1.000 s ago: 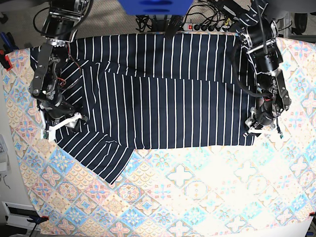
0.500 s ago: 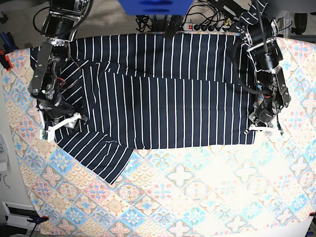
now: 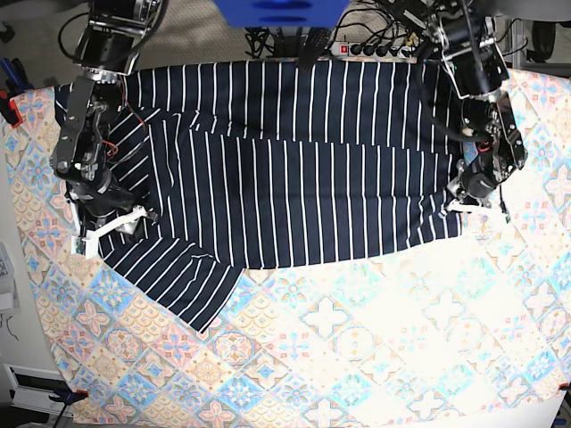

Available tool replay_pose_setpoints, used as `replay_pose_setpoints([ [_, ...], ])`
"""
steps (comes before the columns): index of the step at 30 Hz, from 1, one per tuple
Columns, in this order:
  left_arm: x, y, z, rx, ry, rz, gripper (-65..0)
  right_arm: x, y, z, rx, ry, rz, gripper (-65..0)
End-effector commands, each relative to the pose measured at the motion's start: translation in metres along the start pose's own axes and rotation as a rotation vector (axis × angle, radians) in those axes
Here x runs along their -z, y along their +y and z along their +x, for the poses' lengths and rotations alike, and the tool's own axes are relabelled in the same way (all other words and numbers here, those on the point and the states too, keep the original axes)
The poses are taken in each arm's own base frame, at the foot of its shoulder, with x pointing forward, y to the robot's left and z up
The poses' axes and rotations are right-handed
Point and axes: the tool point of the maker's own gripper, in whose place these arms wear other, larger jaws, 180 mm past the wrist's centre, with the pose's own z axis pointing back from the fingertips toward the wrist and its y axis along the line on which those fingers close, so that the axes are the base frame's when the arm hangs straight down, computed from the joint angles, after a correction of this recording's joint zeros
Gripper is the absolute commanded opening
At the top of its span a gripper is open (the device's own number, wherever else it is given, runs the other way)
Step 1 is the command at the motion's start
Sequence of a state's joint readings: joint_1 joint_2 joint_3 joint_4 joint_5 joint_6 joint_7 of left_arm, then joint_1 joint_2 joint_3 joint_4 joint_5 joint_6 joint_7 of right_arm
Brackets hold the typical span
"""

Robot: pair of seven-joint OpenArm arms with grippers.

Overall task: Fold the T-shirt properly
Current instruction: 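Reach both grippers to the opposite long edge of the shirt and grasp it, then fold the grasped edge with both grippers over toward the other edge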

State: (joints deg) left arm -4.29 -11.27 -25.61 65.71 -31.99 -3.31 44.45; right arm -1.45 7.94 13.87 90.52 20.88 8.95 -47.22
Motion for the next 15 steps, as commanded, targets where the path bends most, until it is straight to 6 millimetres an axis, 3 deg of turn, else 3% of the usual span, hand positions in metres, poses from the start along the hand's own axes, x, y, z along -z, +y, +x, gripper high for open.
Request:
replay_pose_setpoints([
  [1,-0.007,-0.010,0.025,0.019,-0.069,-0.032,-65.0,-0.001,0.000,0.019,-0.014,-0.054,0.003,-34.3],
  [4,-0.016,-0.008,0.024,0.021,-0.085,-0.041,-65.0,0.001,-0.004,0.016,-0.013,-0.040,-0.004,-34.1],
  [6,-0.023,-0.008,0.021,0.016,-0.093,-0.056,-65.0,0.008,-0.002,0.025,-0.003,-0.047,0.002,-33.9],
  [9,-0.033,-0.008,0.022,0.021,-0.111,-0.072,-65.0,0.018,-0.015,0.022,-0.017,-0.010,-0.026,-33.9],
  [15,-0.046,-0.013,0.024,0.030,-0.137,-0.099,-65.0,0.042,-0.014,0.045,-0.122,0.005,-0.026,-33.9],
])
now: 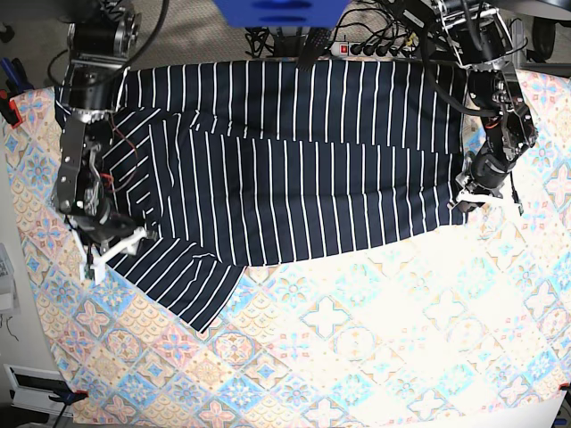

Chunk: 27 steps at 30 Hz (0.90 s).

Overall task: Fold the T-shirt properly
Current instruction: 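Fold the grasped edge with both grippers over toward the other edge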

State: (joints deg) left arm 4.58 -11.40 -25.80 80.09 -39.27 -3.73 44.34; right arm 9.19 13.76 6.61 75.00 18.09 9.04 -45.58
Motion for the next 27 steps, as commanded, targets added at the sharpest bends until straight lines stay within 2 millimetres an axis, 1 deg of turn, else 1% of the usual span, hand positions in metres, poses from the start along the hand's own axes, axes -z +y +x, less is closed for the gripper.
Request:
replay_pose_setpoints([
  [1,-0.003,-0.003,0.016,0.008,-0.041,-0.014,-65.0,-0.002,-0.010,0.033,-0.021,-0.075,-0.015,-33.9],
  [3,-0.003,-0.004,0.015,-0.003,-0.041,-0.020,-65.0,0.006,-0.020,0.041,-0.031,-0.075,-0.031,-33.9],
  [8,-0.003,-0.005,0.016,-0.007,-0.041,-0.023,-65.0,0.020,-0.043,0.053,-0.072,-0.080,-0.070,-33.9],
  [10,-0.003,-0.005,0.016,-0.008,-0.041,-0.024,-65.0,0.026,-0.054,0.054,-0.088,-0.076,-0.088,-33.9],
  [12,-0.003,-0.005,0.016,-0.008,-0.041,-0.024,-65.0,0.032,-0.062,0.052,-0.102,-0.068,-0.102,-33.9],
  [14,-0.003,-0.005,0.016,-0.008,-0.041,-0.024,-65.0,0.040,-0.063,0.048,-0.120,-0.061,-0.105,-33.9],
  [16,-0.003,-0.005,0.016,-0.008,-0.041,-0.024,-65.0,0.045,-0.071,0.043,-0.144,-0.056,-0.118,-33.9],
  [19,-0.003,-0.004,0.016,-0.009,-0.042,-0.024,-65.0,0.052,-0.069,0.040,-0.177,-0.056,-0.117,-33.9],
  [24,-0.009,0.009,0.025,-0.042,-0.072,0.001,-65.0,0.063,-0.078,0.026,-0.212,-0.033,-0.136,-33.8],
  [27,-0.009,0.009,0.025,-0.043,-0.073,0.002,-65.0,0.066,-0.077,0.018,-0.242,-0.028,-0.134,-33.8],
])
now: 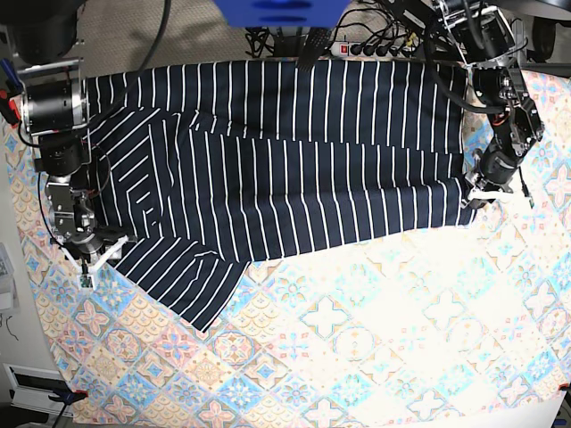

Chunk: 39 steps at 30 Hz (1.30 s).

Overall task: Fold the T-shirt properly
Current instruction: 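Fold the grasped edge with both grippers over toward the other edge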

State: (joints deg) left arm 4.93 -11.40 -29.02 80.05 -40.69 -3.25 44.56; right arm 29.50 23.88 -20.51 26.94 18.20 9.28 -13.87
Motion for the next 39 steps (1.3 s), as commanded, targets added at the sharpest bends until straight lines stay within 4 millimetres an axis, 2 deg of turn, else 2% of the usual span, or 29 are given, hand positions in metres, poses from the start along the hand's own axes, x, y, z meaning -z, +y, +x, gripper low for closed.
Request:
replay_pose_setpoints([
  [1,-0.002,-0.006,0.016,0.014,-0.044,-0.021,-65.0,-0.002,-0.012,0.022,-0.013,-0.050,-0.019,-33.8],
  [7,-0.004,-0.002,0.011,0.015,-0.034,-0.012,-65.0,-0.001,0.009,0.006,-0.039,-0.009,0.097,-34.4],
  [9,-0.004,-0.002,0.011,0.015,-0.034,-0.012,-65.0,-0.001,0.010,0.002,-0.036,0.002,0.105,-37.3],
  [14,-0.004,-0.001,0.010,0.015,-0.031,-0.010,-65.0,-0.001,0.010,0.003,-0.023,-0.004,0.107,-58.9],
  [16,-0.004,-0.001,0.010,0.016,-0.030,-0.011,-65.0,-0.002,0.005,0.008,0.018,-0.022,0.097,-65.0],
  [19,-0.004,-0.001,0.009,0.016,-0.029,-0.010,-65.0,-0.006,-0.006,0.025,0.084,-0.079,0.081,-64.6],
  [22,-0.005,0.001,0.009,0.016,-0.029,-0.006,-65.0,-0.014,-0.010,0.019,0.127,-0.108,0.077,-64.8],
  [24,-0.007,0.006,0.005,0.019,-0.023,0.002,-65.0,-0.023,-0.014,0.025,0.130,-0.125,0.075,-64.8],
  [25,-0.008,0.004,0.008,0.025,-0.029,-0.003,-65.0,-0.028,-0.018,0.022,0.129,-0.121,0.069,-64.8],
  [28,-0.017,-0.001,0.013,0.054,-0.052,-0.013,-65.0,-0.048,-0.021,0.030,0.108,-0.155,0.065,-64.9],
  [31,-0.028,-0.011,0.018,0.090,-0.079,-0.033,-65.0,-0.069,-0.024,0.025,0.087,-0.163,0.055,-64.9],
  [33,-0.033,-0.011,0.017,0.103,-0.081,-0.034,-65.0,-0.081,-0.027,0.025,0.076,-0.174,0.045,-64.9],
  [39,-0.047,-0.008,0.011,0.134,-0.080,-0.026,-65.0,-0.115,-0.035,0.004,0.046,-0.183,0.013,-65.0],
])
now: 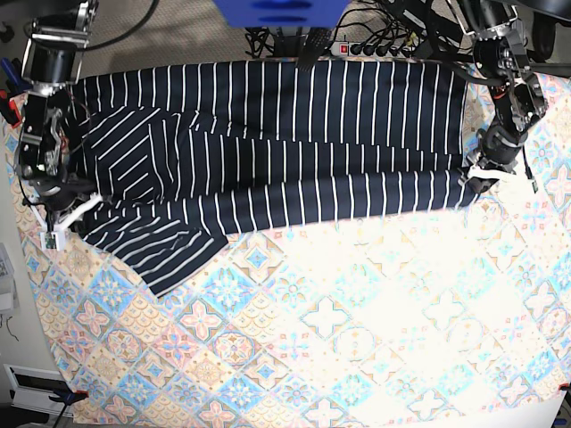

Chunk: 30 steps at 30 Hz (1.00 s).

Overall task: Fold the T-shirt properly
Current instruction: 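Fold the grasped edge with both grippers over toward the other edge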

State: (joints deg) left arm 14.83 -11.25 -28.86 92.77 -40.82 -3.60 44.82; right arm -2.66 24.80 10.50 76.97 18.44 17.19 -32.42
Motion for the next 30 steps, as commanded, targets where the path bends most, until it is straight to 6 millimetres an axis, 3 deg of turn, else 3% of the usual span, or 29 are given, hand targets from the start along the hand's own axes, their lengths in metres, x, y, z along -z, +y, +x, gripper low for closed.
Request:
replay_pose_setpoints([
  [1,-0.006,-0.005,0.018,0.025,-0.055,-0.016,-65.0,-0.008,-0.011,0.021,-0.019,-0.064,-0.023,-65.0],
  [5,-0.017,-0.004,0.011,0.054,-0.045,-0.014,-65.0,-0.022,-0.010,0.007,-0.040,-0.050,-0.027,-65.0],
  [12,-0.031,0.007,-0.009,0.076,0.000,0.012,-65.0,-0.028,-0.008,-0.018,-0.046,-0.001,-0.021,-65.0],
  [19,-0.042,0.018,-0.033,0.051,0.059,0.006,-65.0,-0.035,-0.004,-0.027,-0.061,0.014,-0.013,-65.0],
  [30,-0.048,0.024,-0.044,0.056,0.087,0.017,-65.0,-0.048,0.003,-0.036,-0.093,0.026,0.002,-65.0],
])
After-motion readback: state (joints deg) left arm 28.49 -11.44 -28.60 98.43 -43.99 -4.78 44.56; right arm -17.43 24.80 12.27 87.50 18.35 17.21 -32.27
